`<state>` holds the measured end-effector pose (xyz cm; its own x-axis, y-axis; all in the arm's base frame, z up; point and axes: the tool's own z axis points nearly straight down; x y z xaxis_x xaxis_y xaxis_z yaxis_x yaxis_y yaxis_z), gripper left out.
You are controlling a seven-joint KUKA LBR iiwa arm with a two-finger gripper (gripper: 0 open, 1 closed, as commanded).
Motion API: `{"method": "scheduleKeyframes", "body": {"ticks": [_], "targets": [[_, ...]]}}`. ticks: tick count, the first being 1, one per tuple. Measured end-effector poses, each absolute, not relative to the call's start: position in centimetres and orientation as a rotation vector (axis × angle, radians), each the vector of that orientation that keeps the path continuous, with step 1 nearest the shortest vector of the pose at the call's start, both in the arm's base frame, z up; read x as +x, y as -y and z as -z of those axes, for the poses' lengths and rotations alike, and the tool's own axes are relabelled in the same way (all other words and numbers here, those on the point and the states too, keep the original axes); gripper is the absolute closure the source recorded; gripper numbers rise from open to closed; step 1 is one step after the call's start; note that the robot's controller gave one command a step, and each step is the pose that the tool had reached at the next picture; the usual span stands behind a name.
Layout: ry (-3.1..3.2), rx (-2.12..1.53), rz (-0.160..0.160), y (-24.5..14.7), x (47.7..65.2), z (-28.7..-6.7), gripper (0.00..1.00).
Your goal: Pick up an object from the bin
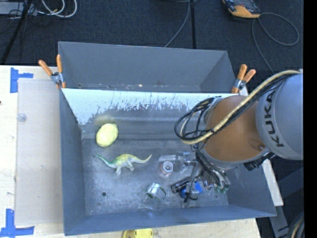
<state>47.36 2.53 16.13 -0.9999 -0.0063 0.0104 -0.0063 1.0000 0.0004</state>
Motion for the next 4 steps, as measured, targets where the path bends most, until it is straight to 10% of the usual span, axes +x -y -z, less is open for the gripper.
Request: {"method": "scheduleKeyframes", "body": {"ticks": [3, 4], "targets": [[3.137, 0.034, 0.002, 4.5, 51.0, -14.3, 0.0], [3.121, 0.254, 0.003, 3.1, 49.3, -15.5, 0.0]]}}
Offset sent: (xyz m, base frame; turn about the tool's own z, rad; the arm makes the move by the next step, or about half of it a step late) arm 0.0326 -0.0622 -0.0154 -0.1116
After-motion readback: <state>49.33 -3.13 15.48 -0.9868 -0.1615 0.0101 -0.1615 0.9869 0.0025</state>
